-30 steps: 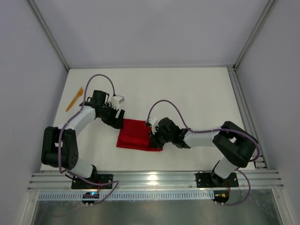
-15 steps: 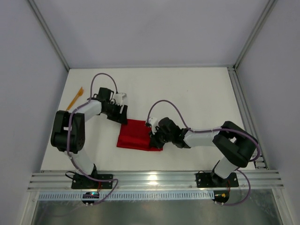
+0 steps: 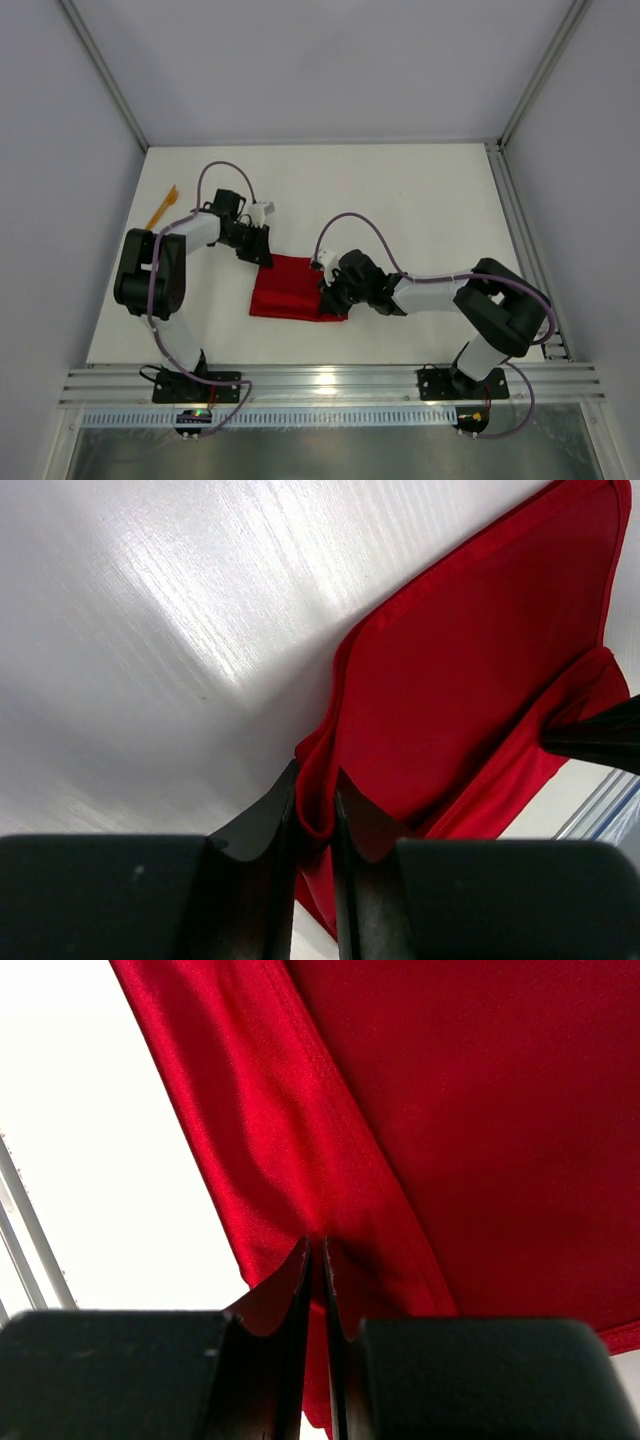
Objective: Fold the napkin into a case and place the utensils inside
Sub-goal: Fold the 2/3-rectangle-folded napkin.
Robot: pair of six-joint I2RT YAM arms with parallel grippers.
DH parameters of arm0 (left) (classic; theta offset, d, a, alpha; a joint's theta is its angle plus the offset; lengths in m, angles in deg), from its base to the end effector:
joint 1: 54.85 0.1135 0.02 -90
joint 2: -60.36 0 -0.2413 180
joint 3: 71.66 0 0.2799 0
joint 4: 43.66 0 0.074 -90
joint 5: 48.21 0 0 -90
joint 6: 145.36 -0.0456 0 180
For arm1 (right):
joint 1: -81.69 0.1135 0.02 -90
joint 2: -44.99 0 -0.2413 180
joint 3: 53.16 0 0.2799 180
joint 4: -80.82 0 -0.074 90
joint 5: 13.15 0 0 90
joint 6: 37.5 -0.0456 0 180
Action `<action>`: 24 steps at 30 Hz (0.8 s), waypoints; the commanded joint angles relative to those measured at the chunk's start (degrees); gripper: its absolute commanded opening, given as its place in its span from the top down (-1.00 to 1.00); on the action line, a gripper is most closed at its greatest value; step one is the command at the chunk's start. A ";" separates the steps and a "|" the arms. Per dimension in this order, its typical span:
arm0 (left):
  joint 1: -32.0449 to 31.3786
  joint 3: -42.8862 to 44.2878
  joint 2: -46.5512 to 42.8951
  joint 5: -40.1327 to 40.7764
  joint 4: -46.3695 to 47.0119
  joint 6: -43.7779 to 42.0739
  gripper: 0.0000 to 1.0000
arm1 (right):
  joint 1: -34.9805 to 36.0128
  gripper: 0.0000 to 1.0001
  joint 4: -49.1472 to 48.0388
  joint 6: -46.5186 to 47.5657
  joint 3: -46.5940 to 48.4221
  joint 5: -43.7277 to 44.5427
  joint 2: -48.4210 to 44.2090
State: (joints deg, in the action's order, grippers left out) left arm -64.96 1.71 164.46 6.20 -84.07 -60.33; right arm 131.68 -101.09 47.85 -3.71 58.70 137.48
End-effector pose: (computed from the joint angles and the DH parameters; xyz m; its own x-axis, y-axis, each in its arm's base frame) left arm 0.3451 -0.0885 0.0994 -0.8997 0.2320 -0.3698 0.4074 0.7503 -0.5207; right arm 0.1971 0.2569 0.0864 -0.4927 -0.4672 -0.7341 -0.8415 0.4706 0.2653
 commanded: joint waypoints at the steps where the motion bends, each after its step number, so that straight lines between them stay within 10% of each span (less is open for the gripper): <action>1: -0.17 -0.61 -3.01 -2.55 0.43 -0.91 0.67 | -0.52 0.75 0.75 0.78 0.10 0.49 -1.52; 24: -5.80 -18.71 -28.68 3.59 7.20 -26.05 1.00 | -1.39 0.68 0.49 -8.27 2.82 1.45 1.03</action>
State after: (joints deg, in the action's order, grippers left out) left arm -70.34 -16.36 139.04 7.40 -80.22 -82.10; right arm 130.57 -100.30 41.34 -2.63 58.83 138.27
